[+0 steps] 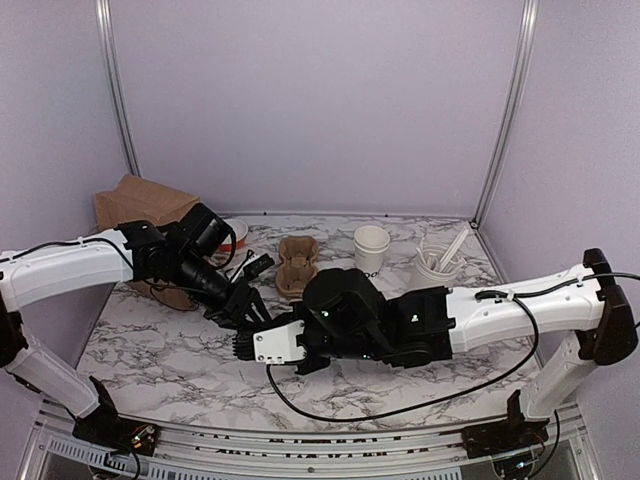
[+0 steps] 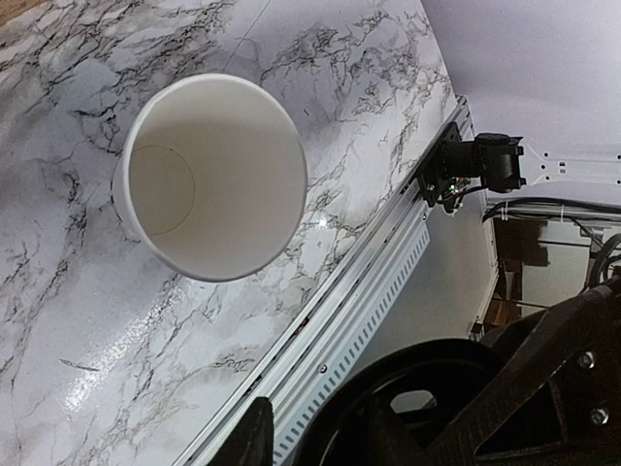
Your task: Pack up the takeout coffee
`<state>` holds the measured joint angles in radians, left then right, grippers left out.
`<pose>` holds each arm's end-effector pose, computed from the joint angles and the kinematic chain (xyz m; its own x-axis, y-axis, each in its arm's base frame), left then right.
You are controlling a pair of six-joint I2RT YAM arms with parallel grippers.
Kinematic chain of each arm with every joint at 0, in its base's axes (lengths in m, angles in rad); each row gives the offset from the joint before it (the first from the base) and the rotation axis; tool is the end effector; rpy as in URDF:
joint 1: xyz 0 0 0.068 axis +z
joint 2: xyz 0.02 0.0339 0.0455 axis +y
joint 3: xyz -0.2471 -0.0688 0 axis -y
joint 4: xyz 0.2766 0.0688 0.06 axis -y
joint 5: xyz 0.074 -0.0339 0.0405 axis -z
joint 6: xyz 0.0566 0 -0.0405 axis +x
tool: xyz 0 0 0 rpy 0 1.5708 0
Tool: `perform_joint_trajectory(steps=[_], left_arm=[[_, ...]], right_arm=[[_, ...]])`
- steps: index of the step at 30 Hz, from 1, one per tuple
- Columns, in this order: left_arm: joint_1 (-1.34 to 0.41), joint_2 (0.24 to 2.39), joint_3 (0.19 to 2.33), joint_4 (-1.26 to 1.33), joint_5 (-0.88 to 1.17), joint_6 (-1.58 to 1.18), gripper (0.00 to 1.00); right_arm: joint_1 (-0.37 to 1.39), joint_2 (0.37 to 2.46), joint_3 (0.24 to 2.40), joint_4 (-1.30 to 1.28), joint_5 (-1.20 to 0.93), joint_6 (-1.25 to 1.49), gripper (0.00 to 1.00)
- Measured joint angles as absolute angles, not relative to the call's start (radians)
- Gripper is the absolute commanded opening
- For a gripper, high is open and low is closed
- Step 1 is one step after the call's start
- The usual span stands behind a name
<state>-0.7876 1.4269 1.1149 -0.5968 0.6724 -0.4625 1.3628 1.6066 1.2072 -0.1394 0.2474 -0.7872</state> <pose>0.2142 -0.2651 0.2369 -0.8659 0.3750 -0.3309 0.4896 0.5006 -0.7139 0.0998 0.4058 0.2420 0.5665 -0.6419 -0.5168 -0.7140 -0.0692 -0.6967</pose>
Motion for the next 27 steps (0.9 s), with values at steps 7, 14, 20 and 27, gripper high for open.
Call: perform_joint_trajectory(steps=[7,14,20,27], left_arm=[[-0.786,1.427,1.157,-0.597,0.649,-0.463,0.41],[-0.767,1.446,1.198,-0.598,0.622,-0.463,0.45],[-0.752,1.457,1.233,-0.598,0.619,-0.464,0.48],[-0.735,1.484,1.287,-0.597,0.606,-0.468,0.49]], right_arm=[[1.317,1.607,1.266,-0.205,0.157,-0.699,0.21],[1.251,1.607,1.296,-0.243,0.022,-0.593,0.19],[1.214,1.607,1.299,-0.244,-0.091,-0.497,0.18],[1.143,1.607,1.299,-0.24,-0.245,-0.363,0.16]])
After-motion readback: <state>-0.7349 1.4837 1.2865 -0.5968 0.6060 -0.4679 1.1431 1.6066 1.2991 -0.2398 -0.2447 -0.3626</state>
